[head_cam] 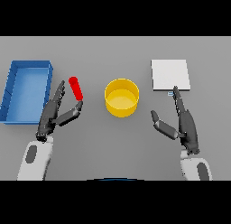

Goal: Pick up the red beaker and tilt it to pour out 1 green nut into yellow bowl. Pick up the yellow bowl and place it on the metallic measuring scale.

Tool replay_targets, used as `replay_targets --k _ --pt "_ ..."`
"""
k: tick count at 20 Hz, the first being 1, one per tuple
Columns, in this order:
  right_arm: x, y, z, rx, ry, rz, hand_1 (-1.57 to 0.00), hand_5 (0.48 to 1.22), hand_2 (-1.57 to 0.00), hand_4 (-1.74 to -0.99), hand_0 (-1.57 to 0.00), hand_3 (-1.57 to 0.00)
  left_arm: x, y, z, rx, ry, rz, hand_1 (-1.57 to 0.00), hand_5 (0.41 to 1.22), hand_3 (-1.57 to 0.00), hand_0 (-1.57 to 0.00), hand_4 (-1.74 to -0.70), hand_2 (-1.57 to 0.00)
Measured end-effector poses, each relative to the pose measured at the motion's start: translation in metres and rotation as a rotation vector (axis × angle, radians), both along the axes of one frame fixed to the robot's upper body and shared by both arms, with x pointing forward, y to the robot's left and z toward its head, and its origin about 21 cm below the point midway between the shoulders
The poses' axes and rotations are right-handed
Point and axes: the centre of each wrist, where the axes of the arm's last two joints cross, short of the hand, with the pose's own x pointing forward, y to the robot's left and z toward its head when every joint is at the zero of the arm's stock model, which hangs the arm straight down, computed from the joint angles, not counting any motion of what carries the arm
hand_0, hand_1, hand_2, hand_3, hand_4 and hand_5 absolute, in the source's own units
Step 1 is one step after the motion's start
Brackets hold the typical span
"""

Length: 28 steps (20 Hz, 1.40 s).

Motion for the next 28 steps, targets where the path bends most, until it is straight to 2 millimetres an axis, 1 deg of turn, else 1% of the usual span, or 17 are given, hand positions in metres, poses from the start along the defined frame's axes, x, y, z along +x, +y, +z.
replay_targets --k 4,5,7,9,10,11,12,13,14,17,20,23,24,25,26,27,28 --pt "0.0 -0.004 0.006 -0.008 -0.023 -0.006 0.0 0.635 0.0 -1.274 0.0 0.0 0.024 -0.003 -0.001 0.006 -0.008 -0.007 0.0 0.673 0.0 0.0 -1.27 0.0" --pt "0.004 -0.003 0.005 -0.007 0.002 -0.009 0.0 0.635 0.0 -1.268 0.0 0.0 0.027 -0.006 -0.004 0.0 -0.007 -0.014 0.0 0.677 0.0 0.0 -1.27 0.0" --pt "0.002 -0.002 0.001 -0.007 0.011 -0.009 0.0 0.635 0.0 -1.266 0.0 0.0 0.036 -0.007 -0.006 0.008 -0.003 -0.011 0.0 0.682 0.0 0.0 -1.28 0.0" --pt "0.004 -0.006 0.002 -0.008 0.009 -0.012 0.0 0.64 0.0 -1.267 0.0 0.0 0.044 -0.011 -0.005 0.007 0.0 -0.018 0.0 0.688 0.0 0.0 -1.29 0.0" --pt "0.001 -0.008 0.001 -0.006 -0.001 -0.004 0.0 0.642 0.0 -1.27 0.0 0.0 0.049 -0.014 -0.004 0.008 -0.002 -0.025 0.0 0.689 0.0 0.0 -1.3 0.0" --pt "0.001 -0.004 0.0 0.003 0.009 -0.005 0.0 0.644 0.0 -1.272 0.0 0.0 0.05 -0.013 -0.006 0.015 0.0 -0.03 0.0 0.691 0.0 0.0 -1.3 0.0" --pt "0.006 -0.007 0.004 0.003 0.005 -0.012 0.0 0.646 0.0 -1.271 0.0 0.0 0.054 -0.014 -0.005 0.029 0.002 -0.033 0.0 0.69 0.0 0.0 -1.3 0.0" --pt "0.003 -0.005 0.0 -0.01 0.011 -0.013 0.0 0.644 0.0 -1.267 0.0 0.0 0.055 -0.013 -0.007 0.03 0.005 -0.03 0.0 0.686 0.0 0.0 -1.29 0.0" --pt "0.005 -0.006 0.003 -0.01 0.002 -0.01 0.0 0.643 0.0 -1.269 0.0 0.0 0.061 -0.013 -0.006 0.029 0.013 -0.024 0.0 0.684 0.0 0.0 -1.29 0.0" --pt "0.002 -0.005 0.003 0.001 -0.005 -0.011 0.0 0.638 0.0 -1.265 0.0 0.0 0.069 -0.021 -0.006 0.028 0.016 -0.027 0.0 0.683 0.0 0.0 -1.29 0.0" --pt "0.003 -0.006 0.004 0.002 -0.003 -0.016 0.0 0.64 0.0 -1.264 0.0 0.0 0.078 -0.019 -0.007 0.008 0.017 -0.035 0.0 0.692 0.0 0.0 -1.32 0.0" --pt "0.002 -0.005 0.006 -0.001 -0.008 -0.013 0.0 0.641 0.0 -1.261 0.0 0.0 0.08 -0.02 -0.011 -0.021 0.0 -0.039 0.0 0.704 0.0 0.0 -1.35 0.0" --pt "0.002 -0.007 0.004 -0.007 0.01 -0.017 0.0 0.642 0.0 -1.259 0.0 0.0 0.083 -0.021 -0.01 -0.033 -0.001 -0.031 -0.03 0.724 -0.03 0.0 -1.38 -0.07" --pt "0.005 -0.005 0.005 -0.002 0.016 -0.016 0.0 0.642 0.0 -1.26 0.0 0.0 0.085 -0.028 -0.011 -0.054 -0.005 -0.028 -0.15 0.75 -0.12 -0.12 -1.41 -0.18" --pt "0.003 -0.007 0.004 -0.002 0.01 -0.012 0.0 0.644 0.0 -1.258 0.0 0.0 0.085 -0.028 -0.015 -0.071 0.0 -0.009 -0.33 0.783 -0.29 -0.29 -1.45 -0.36" --pt "0.003 -0.008 0.005 -0.008 0.001 -0.012 0.0 0.645 0.0 -1.257 0.0 0.0 0.087 -0.029 -0.014 -0.083 -0.002 0.002 -0.48 0.871 -0.55 -0.44 -1.45 -0.52" --pt "0.003 -0.003 0.004 -0.007 0.007 -0.016 0.0 0.644 0.0 -1.255 0.0 0.0 0.088 -0.03 -0.013 -0.083 0.01 0.022 -0.7 0.941 -0.72 -0.66 -1.5 -0.73"
